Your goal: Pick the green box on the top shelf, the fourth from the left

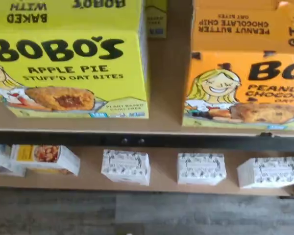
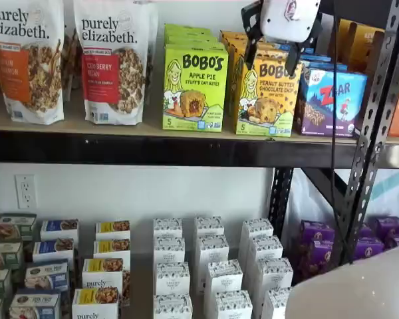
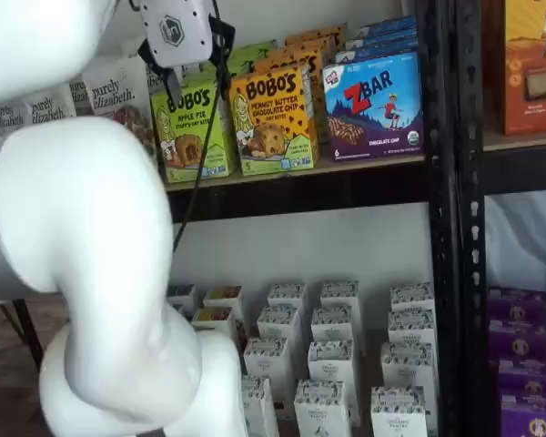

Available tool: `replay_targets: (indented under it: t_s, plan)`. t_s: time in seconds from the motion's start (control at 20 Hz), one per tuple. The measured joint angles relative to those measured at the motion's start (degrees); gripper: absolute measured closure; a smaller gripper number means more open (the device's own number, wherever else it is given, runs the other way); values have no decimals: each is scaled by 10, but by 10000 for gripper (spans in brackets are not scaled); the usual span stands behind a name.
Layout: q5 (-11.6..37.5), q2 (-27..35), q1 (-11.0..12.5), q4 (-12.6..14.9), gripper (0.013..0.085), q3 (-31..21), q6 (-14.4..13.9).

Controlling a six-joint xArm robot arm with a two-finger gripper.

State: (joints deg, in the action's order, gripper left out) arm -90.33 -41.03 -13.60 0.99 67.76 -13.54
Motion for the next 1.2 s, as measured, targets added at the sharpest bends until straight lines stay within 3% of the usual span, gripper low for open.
replay_targets:
  t_s: [0.15,0.75,1.2]
  plan:
    - [15,13,-6,-8,130,7,-5]
    - [38,87,-53,20,130,64,-50]
    - [28,121,-58,21,130,94,-56]
